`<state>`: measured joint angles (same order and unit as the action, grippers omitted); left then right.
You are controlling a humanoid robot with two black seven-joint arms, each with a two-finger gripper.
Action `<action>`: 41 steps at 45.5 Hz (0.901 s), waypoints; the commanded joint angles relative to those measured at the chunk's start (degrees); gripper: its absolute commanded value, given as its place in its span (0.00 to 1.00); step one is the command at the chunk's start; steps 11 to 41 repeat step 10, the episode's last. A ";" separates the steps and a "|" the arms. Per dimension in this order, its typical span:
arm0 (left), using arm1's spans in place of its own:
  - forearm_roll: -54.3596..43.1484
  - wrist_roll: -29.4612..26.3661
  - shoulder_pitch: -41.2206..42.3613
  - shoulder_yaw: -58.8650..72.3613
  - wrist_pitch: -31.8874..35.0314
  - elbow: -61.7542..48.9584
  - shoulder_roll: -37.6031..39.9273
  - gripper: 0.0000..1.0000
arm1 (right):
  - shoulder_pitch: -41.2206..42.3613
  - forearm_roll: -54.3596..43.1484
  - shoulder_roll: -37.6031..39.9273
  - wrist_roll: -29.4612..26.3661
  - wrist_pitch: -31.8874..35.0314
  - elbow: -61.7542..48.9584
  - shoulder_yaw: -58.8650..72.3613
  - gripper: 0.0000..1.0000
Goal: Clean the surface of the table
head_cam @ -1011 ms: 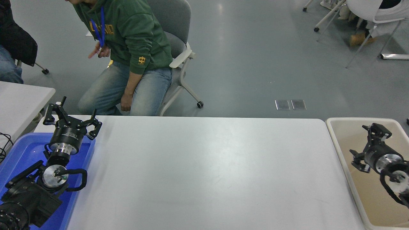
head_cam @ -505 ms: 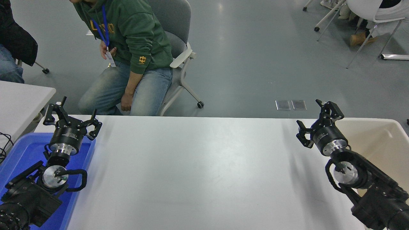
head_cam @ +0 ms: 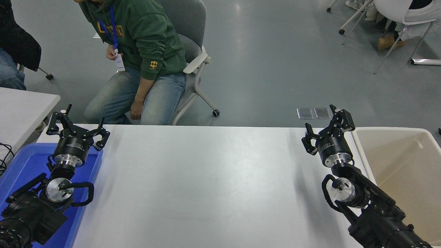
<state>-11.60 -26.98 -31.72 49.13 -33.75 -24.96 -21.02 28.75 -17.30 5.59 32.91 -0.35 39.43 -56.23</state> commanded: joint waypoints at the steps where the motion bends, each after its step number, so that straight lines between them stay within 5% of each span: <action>1: 0.00 0.00 -0.01 0.00 0.00 0.00 -0.07 1.00 | 0.17 -0.11 -1.28 3.12 -0.97 -4.01 1.29 1.00; 41: 0.00 0.00 -0.01 0.00 0.00 0.00 0.02 1.00 | 0.34 -0.02 -0.67 3.12 -1.23 -4.36 1.21 1.00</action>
